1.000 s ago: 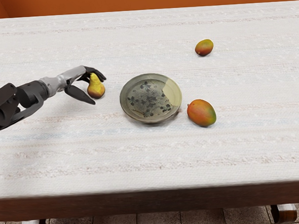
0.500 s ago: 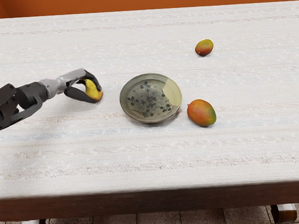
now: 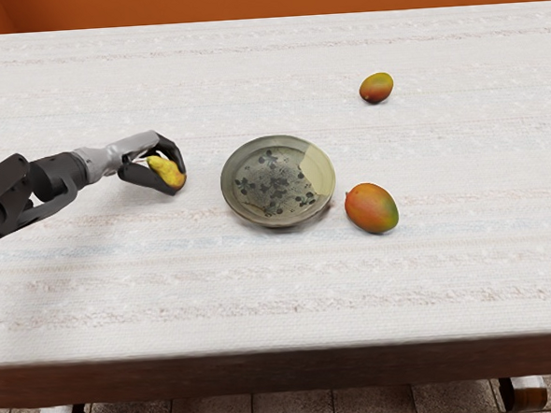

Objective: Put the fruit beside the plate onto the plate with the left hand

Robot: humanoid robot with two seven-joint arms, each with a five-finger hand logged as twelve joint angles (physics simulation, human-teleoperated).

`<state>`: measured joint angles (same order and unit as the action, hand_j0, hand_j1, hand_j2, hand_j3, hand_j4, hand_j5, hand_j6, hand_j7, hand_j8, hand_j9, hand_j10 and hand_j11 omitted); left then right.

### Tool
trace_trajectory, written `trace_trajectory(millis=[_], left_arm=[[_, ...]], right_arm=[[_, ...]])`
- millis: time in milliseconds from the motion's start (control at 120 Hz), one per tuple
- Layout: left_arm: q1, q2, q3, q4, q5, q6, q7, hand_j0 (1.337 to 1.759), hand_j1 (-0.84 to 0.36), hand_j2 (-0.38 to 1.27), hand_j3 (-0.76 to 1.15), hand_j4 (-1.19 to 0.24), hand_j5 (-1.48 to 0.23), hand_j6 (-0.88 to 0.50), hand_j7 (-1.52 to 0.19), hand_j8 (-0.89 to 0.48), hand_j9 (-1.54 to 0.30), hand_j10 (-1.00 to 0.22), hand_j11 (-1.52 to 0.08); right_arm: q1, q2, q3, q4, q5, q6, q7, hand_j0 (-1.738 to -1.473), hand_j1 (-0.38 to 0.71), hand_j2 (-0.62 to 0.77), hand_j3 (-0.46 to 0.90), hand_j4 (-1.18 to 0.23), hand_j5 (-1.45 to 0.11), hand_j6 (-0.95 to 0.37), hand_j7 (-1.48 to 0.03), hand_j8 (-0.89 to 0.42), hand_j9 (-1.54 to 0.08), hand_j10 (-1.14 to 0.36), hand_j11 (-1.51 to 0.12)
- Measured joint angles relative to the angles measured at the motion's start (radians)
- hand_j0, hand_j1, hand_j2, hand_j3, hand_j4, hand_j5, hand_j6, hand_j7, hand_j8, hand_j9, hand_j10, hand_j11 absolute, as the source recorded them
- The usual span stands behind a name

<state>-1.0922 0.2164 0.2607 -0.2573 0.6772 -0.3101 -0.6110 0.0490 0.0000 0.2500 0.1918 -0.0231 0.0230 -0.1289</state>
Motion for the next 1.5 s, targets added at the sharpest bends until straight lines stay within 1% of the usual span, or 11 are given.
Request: trace_trajectory(millis=[50,208,242,408,483,633,825,875,933,1267,1500], left_arm=[[0.000,0.000,0.001,0.000,0.001,0.000,0.000,1.646,-0.46,0.43,0.00,-0.79,-0.90,-0.39,-0.95,-0.23,-0.98,-0.37,-1.02],[-0.001,0.001,0.004,-0.002,0.002,-0.003,0.000,1.646,-0.51,0.50,0.00,-0.80,-0.95,-0.33,-1.00,-0.16,-1.02,-0.34,-1.05],[-0.004,0.001,0.006,-0.002,0.005,-0.009,0.000,1.645,-0.53,0.57,0.00,-0.80,-0.96,-0.31,-1.01,-0.15,-1.03,-0.33,-1.06],[-0.012,0.003,0.013,-0.004,0.010,-0.020,0.001,1.652,-0.49,0.46,0.00,-0.85,-0.96,-0.32,-1.00,-0.16,-1.02,-0.33,-1.05],[-0.021,0.012,0.016,-0.007,0.014,-0.040,0.001,1.657,-0.48,0.50,0.00,-0.84,-1.01,-0.32,-1.03,-0.19,-1.03,-0.37,-1.05],[-0.037,0.016,0.017,-0.013,0.018,-0.073,0.000,1.655,-0.48,0.49,0.00,-0.79,-1.13,-0.29,-1.09,-0.17,-1.08,-0.35,-1.08],[-0.072,0.027,0.021,-0.010,0.019,-0.103,0.000,1.655,-0.44,0.54,0.00,-0.79,-1.15,-0.28,-1.09,-0.23,-1.08,-0.45,-1.08],[-0.085,0.036,0.020,-0.010,0.017,-0.119,0.000,1.654,-0.41,0.51,0.00,-0.79,-1.14,-0.32,-1.10,-0.26,-1.09,-0.50,-1.09],[-0.104,0.046,0.020,-0.009,0.016,-0.142,0.000,1.654,-0.41,0.58,0.00,-0.80,-1.14,-0.37,-1.10,-0.30,-1.09,-0.55,-1.09],[-0.161,0.058,0.020,-0.009,0.014,-0.250,0.000,1.654,-0.43,0.64,0.00,-0.79,-1.18,-0.36,-1.13,-0.30,-1.11,-0.58,-1.12],[-0.225,0.058,0.020,-0.010,0.010,-0.299,-0.001,1.654,-0.41,0.58,0.00,-0.79,-1.20,-0.37,-1.14,-0.30,-1.11,-0.62,-1.13]], right_arm=[[0.000,0.000,0.000,0.000,0.000,0.000,0.000,-1.658,-0.32,-0.01,0.00,-0.03,-0.04,-0.03,-0.04,-0.03,-0.04,-0.03,-0.04],[0.000,0.000,0.000,0.000,0.000,0.000,0.000,-1.658,-0.32,-0.01,0.00,-0.03,-0.04,-0.03,-0.04,-0.03,-0.04,-0.03,-0.04],[0.001,0.000,0.000,0.000,0.000,0.000,0.000,-1.658,-0.32,-0.01,0.00,-0.03,-0.04,-0.03,-0.04,-0.03,-0.04,-0.03,-0.04],[0.001,0.000,0.000,0.000,0.000,0.000,0.000,-1.658,-0.32,-0.01,0.00,-0.03,-0.04,-0.03,-0.04,-0.03,-0.04,-0.03,-0.04],[0.002,0.000,0.000,0.000,0.000,0.000,0.000,-1.658,-0.32,-0.01,0.00,-0.03,-0.04,-0.03,-0.04,-0.03,-0.04,-0.03,-0.04],[0.002,0.000,0.001,0.000,0.000,0.000,-0.001,-1.658,-0.32,-0.01,0.00,-0.03,-0.04,-0.03,-0.04,-0.03,-0.04,-0.03,-0.04],[0.002,0.000,0.002,0.000,0.000,0.000,-0.001,-1.658,-0.32,-0.01,0.00,-0.03,-0.04,-0.03,-0.04,-0.03,-0.04,-0.03,-0.04],[0.002,0.000,0.003,0.000,0.000,0.000,-0.001,-1.658,-0.32,-0.01,0.00,-0.03,-0.04,-0.03,-0.04,-0.03,-0.04,-0.03,-0.04],[0.003,0.000,0.003,0.001,0.000,0.000,-0.001,-1.658,-0.32,-0.01,0.00,-0.03,-0.04,-0.03,-0.04,-0.03,-0.04,-0.03,-0.04],[0.003,0.000,0.005,0.001,0.000,0.000,-0.001,-1.658,-0.32,-0.01,0.00,-0.03,-0.04,-0.03,-0.04,-0.03,-0.04,-0.03,-0.04],[0.003,0.000,0.005,0.001,0.001,0.000,-0.001,-1.658,-0.32,-0.01,0.00,-0.03,-0.04,-0.03,-0.04,-0.03,-0.04,-0.03,-0.04]])
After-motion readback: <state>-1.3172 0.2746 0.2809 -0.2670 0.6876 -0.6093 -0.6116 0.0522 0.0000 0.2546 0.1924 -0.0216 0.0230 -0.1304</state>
